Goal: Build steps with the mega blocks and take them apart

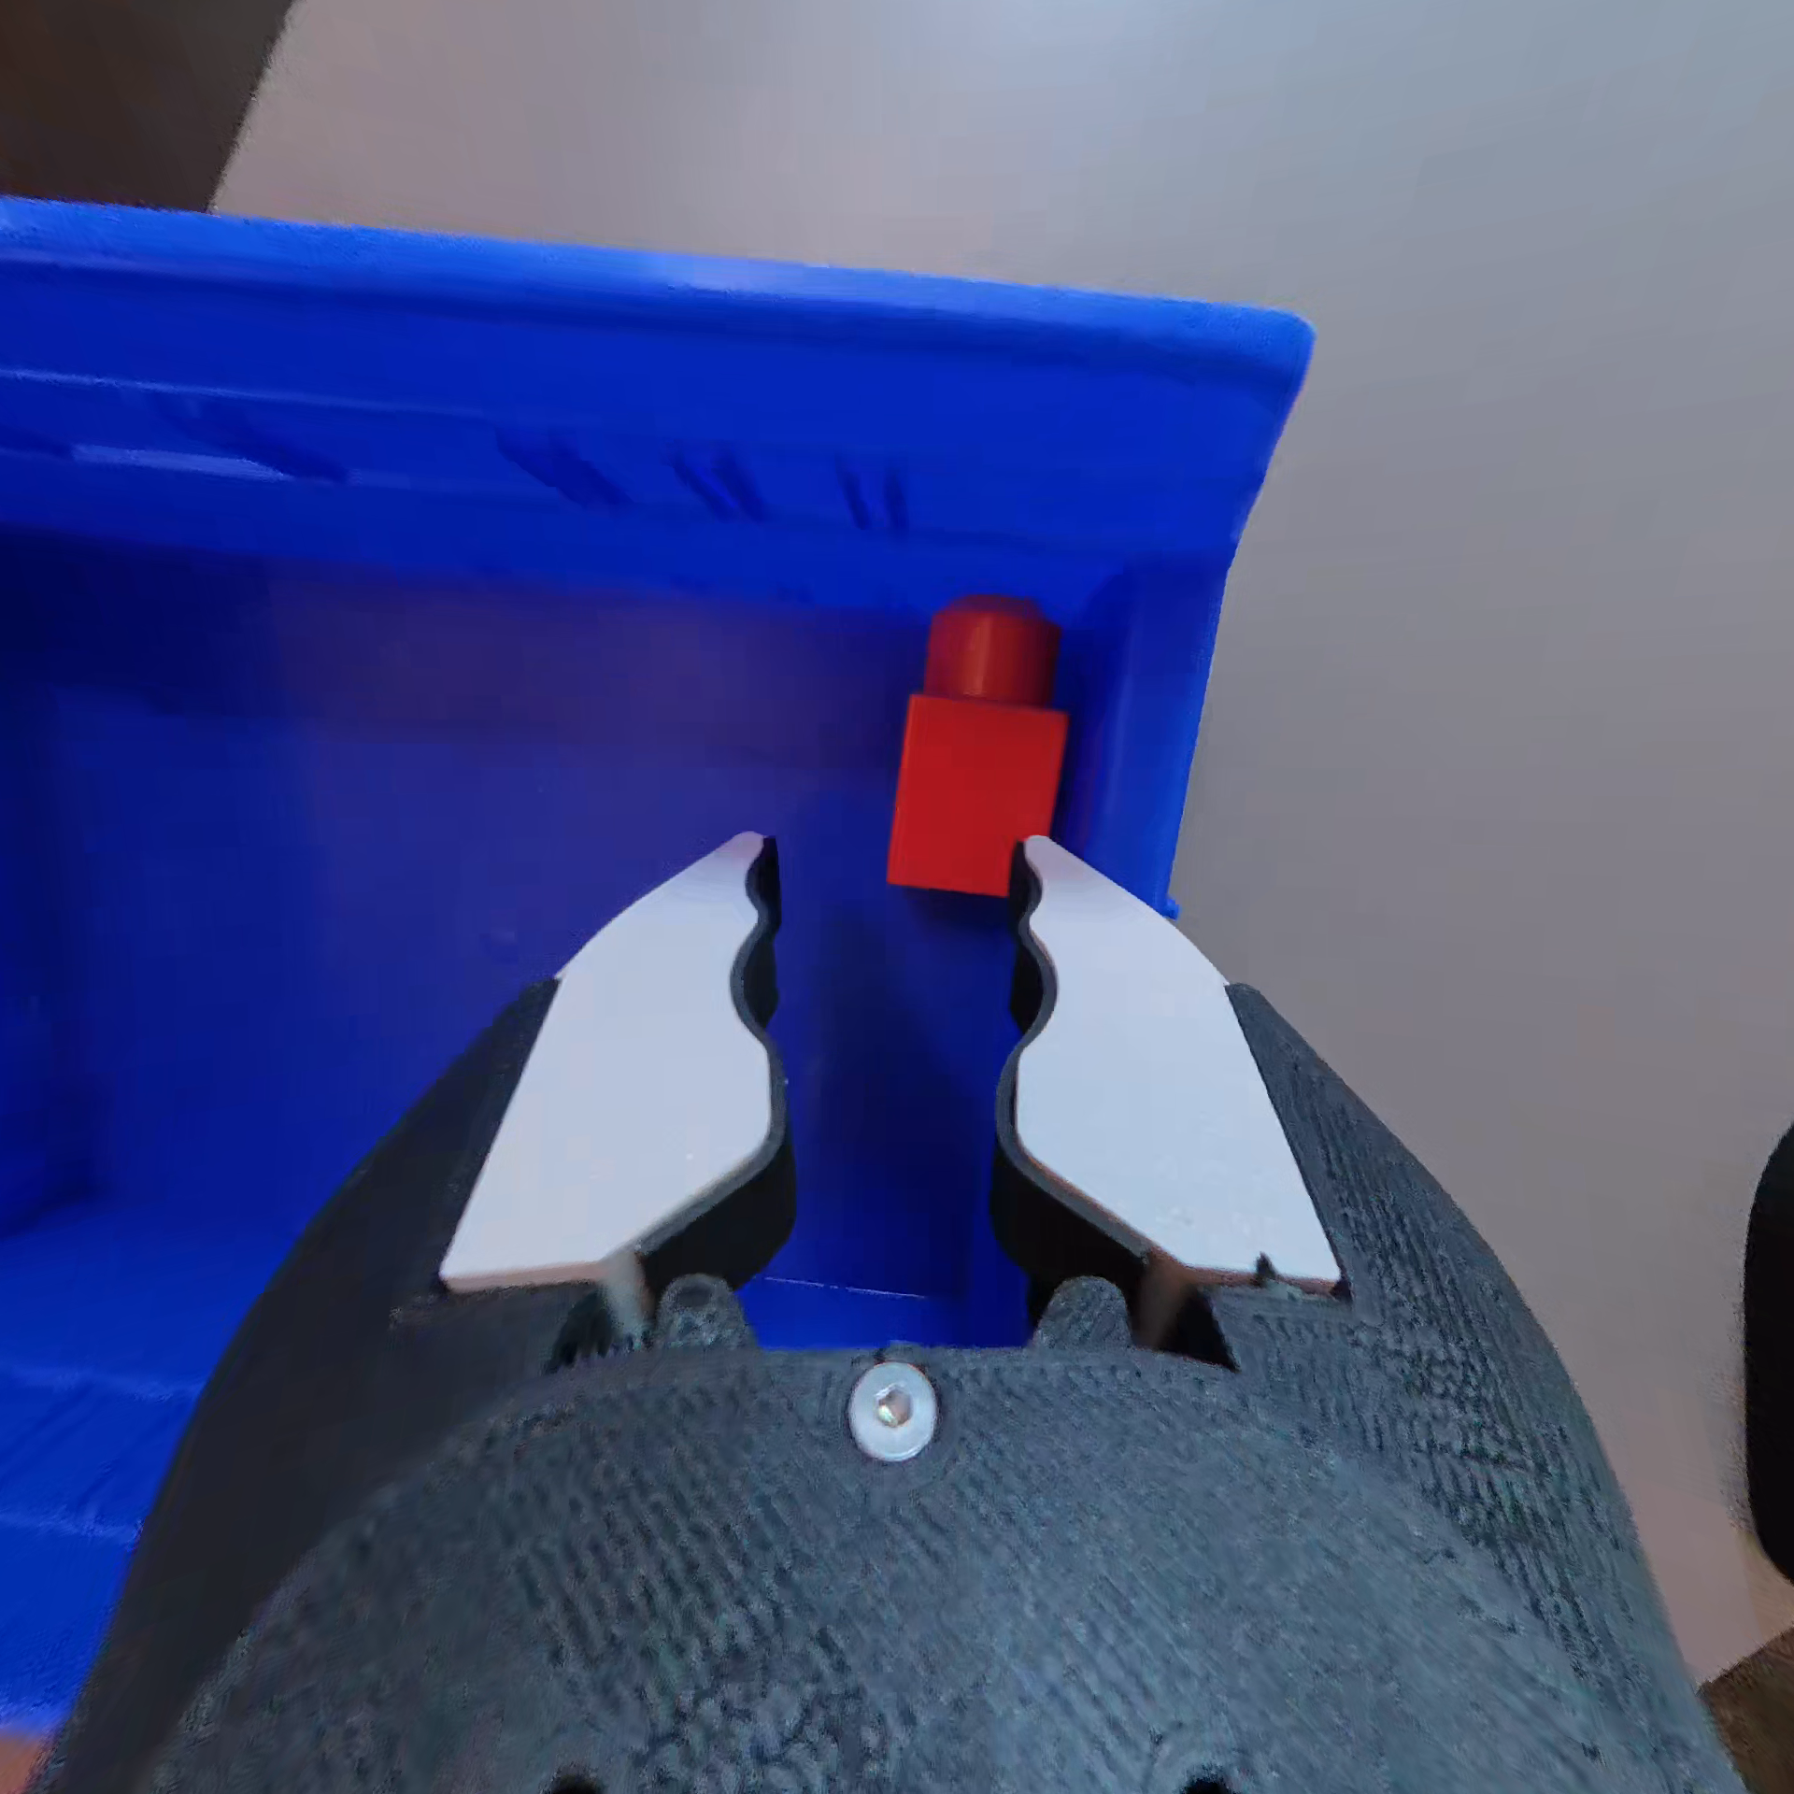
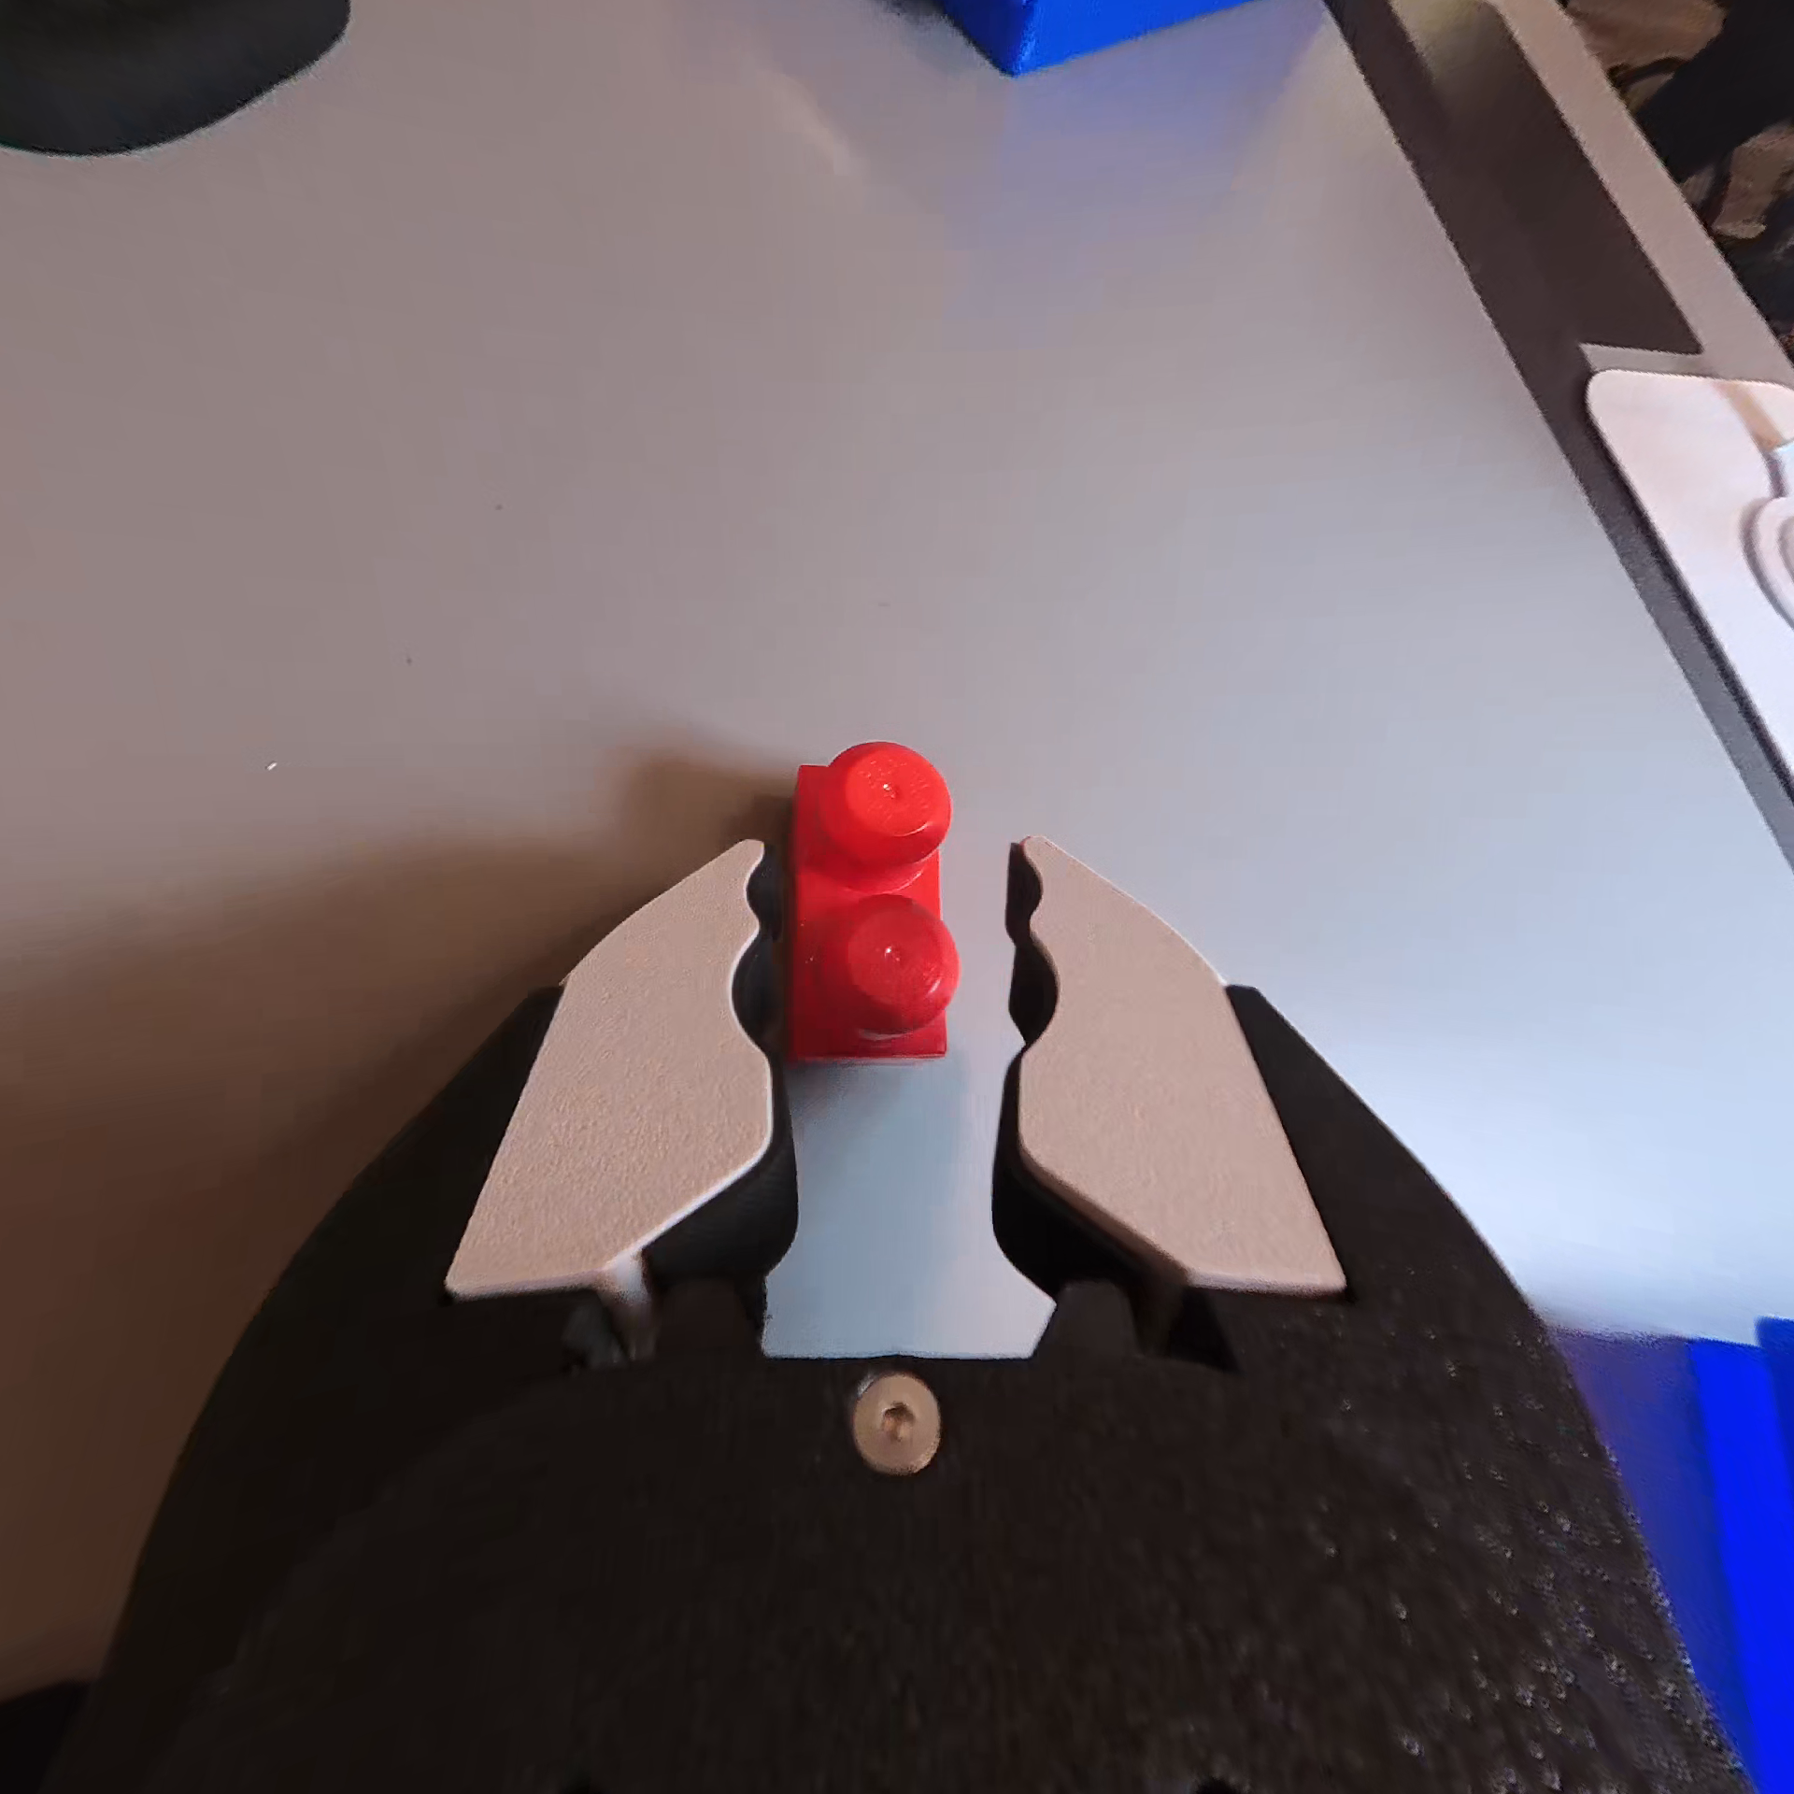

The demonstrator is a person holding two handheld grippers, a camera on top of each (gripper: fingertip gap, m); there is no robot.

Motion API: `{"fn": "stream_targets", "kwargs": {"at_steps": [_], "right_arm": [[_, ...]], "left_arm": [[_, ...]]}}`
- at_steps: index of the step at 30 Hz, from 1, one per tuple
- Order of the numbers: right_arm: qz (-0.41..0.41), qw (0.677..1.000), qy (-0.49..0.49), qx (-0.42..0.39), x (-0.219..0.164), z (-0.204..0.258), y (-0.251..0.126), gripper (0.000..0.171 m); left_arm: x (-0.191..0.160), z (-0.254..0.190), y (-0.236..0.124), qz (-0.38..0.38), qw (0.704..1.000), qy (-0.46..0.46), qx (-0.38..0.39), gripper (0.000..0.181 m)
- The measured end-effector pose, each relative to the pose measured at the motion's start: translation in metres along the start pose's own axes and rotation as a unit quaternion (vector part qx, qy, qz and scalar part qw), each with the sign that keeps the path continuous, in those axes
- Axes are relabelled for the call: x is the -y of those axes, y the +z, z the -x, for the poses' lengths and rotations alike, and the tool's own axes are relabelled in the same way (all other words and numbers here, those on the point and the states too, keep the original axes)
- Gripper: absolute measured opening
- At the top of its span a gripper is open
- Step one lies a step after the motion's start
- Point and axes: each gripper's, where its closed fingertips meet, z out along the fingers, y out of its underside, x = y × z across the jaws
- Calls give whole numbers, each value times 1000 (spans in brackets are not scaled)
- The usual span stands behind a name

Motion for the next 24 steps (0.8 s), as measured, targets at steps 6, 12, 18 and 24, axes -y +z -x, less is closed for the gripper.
{"fn": "stream_targets", "kwargs": {"at_steps": [6, 12, 18, 24], "right_arm": [[-15, 1000, 12, -1, 2, -1, -3, 45], [-25, 999, 19, -7, 3, -5, -6, 45], [-36, 999, 31, -2, 5, -7, -8, 44], [-35, 999, 31, -7, 3, -8, -9, 43]], "left_arm": [[3, 6, 9, 25, 998, -10, -52, 55], [8, 48, -6, -7, 997, -8, 72, 36], [-3, 35, 2, 42, 998, 5, 53, 58], [-8, 50, 27, 45, 997, -10, 69, 64]]}}
